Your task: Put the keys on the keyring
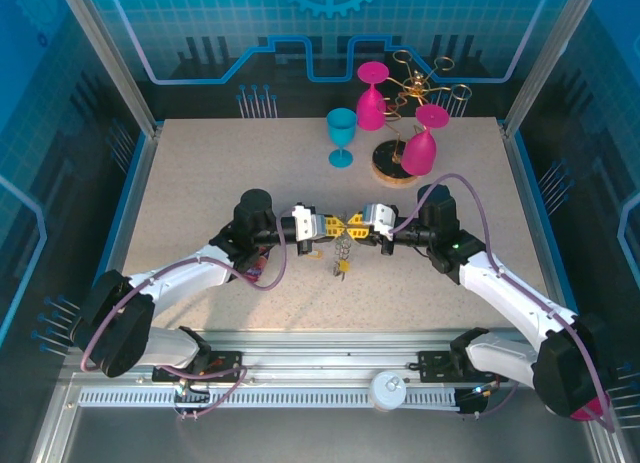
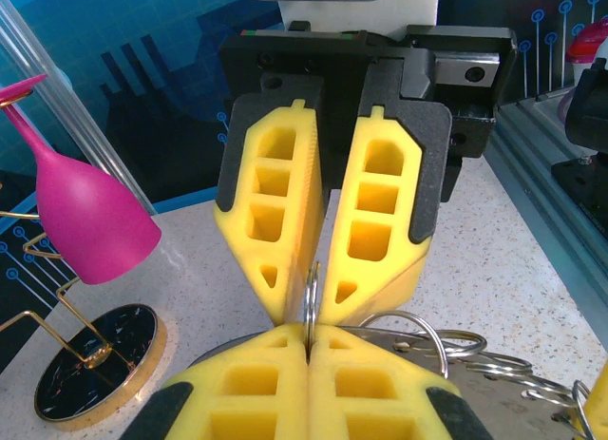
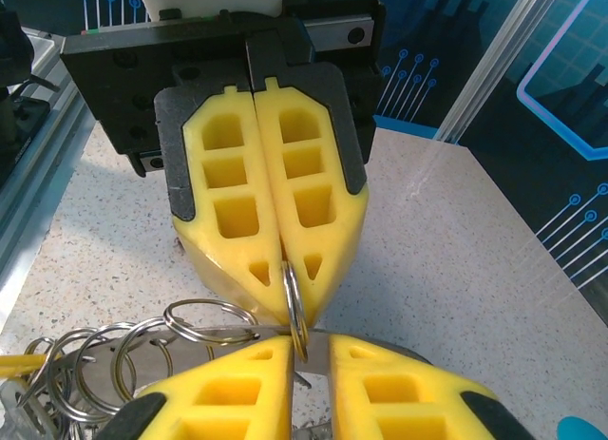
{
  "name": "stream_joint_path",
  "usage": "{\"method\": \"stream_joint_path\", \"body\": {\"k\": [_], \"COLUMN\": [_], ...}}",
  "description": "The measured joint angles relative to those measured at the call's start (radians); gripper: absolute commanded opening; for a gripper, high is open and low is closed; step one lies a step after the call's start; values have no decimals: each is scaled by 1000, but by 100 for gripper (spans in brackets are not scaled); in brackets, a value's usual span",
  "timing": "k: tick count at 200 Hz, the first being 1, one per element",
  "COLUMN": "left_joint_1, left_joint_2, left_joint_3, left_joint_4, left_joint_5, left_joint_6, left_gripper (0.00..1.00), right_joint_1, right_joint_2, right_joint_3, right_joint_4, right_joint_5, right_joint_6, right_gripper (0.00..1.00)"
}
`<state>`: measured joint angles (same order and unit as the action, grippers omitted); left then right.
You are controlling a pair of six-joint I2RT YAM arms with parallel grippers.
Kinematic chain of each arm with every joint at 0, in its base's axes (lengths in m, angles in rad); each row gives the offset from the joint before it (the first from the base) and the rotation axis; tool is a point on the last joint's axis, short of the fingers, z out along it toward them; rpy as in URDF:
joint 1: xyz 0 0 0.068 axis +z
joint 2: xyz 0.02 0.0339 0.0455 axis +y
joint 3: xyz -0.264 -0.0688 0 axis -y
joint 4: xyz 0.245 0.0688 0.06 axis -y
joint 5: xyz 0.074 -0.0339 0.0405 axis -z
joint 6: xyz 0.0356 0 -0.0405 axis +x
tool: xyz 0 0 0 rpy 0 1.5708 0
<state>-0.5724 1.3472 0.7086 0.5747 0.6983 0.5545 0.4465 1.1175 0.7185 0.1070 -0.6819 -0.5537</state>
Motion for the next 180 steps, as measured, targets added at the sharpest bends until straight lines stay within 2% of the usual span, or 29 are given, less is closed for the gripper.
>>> {"method": "stream_joint_path", "body": {"k": [53, 80, 134, 180], "left_joint_1": [0, 0, 0, 0], "left_joint_2": [0, 0, 0, 3], "left_joint_3": [0, 0, 0, 0], "left_joint_4": [-1, -2, -2, -1], "left_joint_5": [-1, -1, -10, -10], "left_joint_6": [0, 0, 0, -6], "left_gripper": [0, 0, 0, 0], "right_joint_1": [0, 0, -1, -1], "right_joint_2": [-1, -1, -77, -100], "right_joint_3": [-19, -19, -62, -65], "right_joint_4": [29, 29, 14, -1], "right_joint_5": [0, 7, 95, 94], "right_joint_6": [5, 15, 24, 30], "right_gripper": [15, 28, 30, 31]}}
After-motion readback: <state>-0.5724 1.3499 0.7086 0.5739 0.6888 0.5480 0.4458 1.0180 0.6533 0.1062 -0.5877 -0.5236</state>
